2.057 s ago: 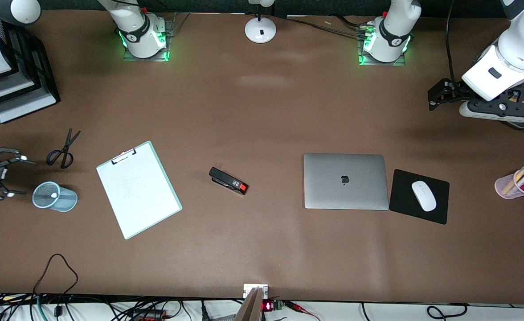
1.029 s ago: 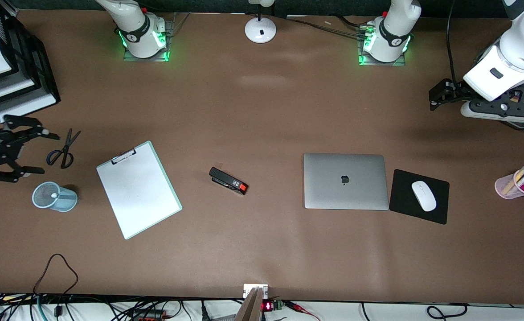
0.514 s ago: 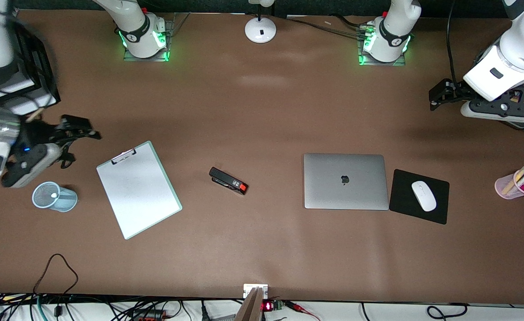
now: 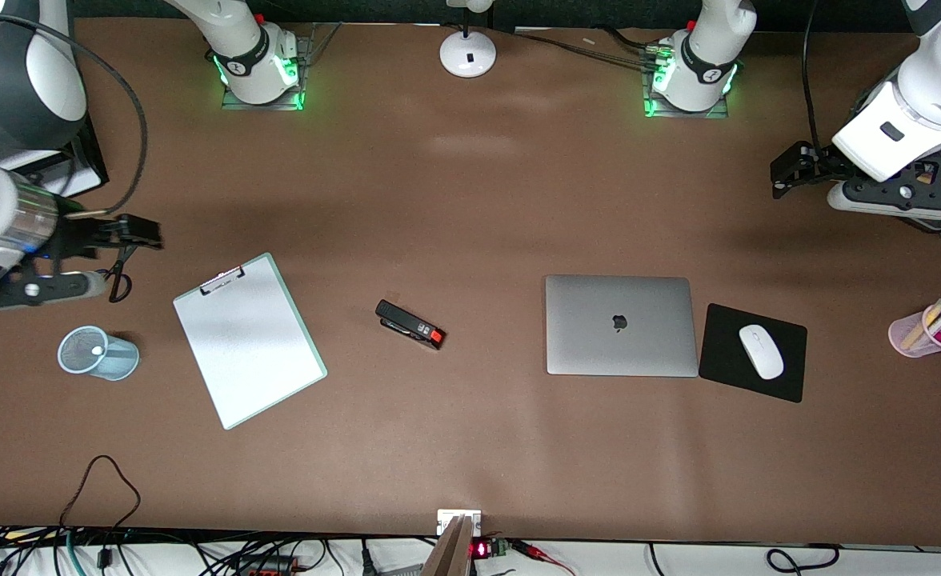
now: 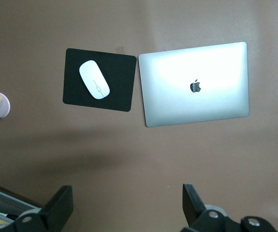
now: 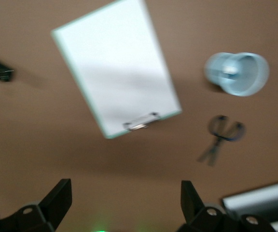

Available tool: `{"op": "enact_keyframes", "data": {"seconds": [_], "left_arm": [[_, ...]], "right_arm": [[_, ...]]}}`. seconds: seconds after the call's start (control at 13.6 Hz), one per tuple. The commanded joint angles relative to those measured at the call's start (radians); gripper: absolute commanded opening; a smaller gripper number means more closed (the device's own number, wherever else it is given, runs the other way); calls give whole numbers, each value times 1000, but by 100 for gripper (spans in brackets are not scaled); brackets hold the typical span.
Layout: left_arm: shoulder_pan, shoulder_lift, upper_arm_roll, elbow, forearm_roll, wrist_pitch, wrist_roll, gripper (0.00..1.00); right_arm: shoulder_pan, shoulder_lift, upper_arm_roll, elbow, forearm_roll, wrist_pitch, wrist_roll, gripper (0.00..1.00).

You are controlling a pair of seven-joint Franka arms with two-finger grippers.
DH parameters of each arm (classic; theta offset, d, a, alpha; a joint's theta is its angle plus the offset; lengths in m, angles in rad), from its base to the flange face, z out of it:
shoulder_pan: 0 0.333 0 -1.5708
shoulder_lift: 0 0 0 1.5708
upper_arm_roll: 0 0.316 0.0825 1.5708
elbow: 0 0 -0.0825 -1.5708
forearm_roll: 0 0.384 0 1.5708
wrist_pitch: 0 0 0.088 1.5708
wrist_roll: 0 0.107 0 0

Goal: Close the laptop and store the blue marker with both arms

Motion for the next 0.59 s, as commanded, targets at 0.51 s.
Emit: {"op": "enact_keyframes", "data": {"seconds": [0.51], "left_arm": [[4,-1,-1,17,13,-20,6,100]], "right_arm": [[-95,-151,15,-113,8,57,37,100]]}}
